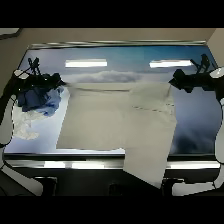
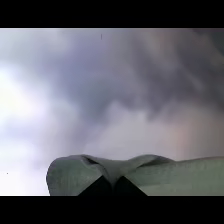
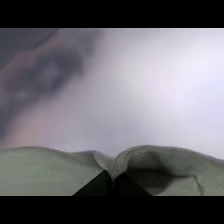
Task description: Fold the shirts.
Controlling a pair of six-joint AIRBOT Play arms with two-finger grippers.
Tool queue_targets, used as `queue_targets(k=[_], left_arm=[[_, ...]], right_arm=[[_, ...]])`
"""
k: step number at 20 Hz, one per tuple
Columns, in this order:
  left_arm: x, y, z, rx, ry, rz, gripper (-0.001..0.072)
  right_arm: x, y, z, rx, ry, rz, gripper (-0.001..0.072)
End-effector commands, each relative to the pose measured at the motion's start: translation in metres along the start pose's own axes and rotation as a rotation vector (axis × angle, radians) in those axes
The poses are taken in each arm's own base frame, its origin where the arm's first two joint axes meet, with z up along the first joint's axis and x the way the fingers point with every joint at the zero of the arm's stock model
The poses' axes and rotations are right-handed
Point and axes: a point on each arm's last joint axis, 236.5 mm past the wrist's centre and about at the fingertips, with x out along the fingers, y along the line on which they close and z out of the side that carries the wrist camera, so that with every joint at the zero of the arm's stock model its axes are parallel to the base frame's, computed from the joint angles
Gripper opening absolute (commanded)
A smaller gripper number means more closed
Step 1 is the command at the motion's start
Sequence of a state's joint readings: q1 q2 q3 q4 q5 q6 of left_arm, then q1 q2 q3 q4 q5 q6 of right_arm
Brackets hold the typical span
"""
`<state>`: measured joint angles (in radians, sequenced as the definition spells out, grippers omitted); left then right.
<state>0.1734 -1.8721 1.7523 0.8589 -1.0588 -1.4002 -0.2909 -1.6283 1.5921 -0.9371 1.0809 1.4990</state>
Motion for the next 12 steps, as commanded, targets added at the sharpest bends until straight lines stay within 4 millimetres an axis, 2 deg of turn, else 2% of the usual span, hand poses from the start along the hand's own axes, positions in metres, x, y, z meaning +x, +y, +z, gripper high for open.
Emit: queue_targets(k=[1,3,5,6,9,12], left_arm=[[-0.018,0.013,-0.039,0.013,0.197,-0.02,0.0024],[-0.034,0.029,-0.079,0.017,0.379,0.019,0.0024],[-0.05,0.051,-0.117,0.024,0.554,0.099,0.0024],[-0.057,0.058,-0.132,0.019,0.622,0.124,0.0023],[-0.06,0.063,-0.142,0.002,0.661,0.137,0.0024],[-0.055,0.063,-0.153,-0.007,0.698,0.133,0.0023]], right_arm=[[-0.038,-0.028,-0.073,-0.055,0.296,-0.176,0.0051],[-0.052,-0.052,-0.12,-0.03,0.486,-0.277,0.0051],[-0.046,-0.064,-0.153,0.02,0.588,-0.305,0.0051],[-0.039,-0.069,-0.163,0.037,0.602,-0.308,0.0051],[-0.021,-0.08,-0.167,0.069,0.562,-0.318,0.0051],[-0.017,-0.082,-0.164,0.081,0.534,-0.324,0.0051]])
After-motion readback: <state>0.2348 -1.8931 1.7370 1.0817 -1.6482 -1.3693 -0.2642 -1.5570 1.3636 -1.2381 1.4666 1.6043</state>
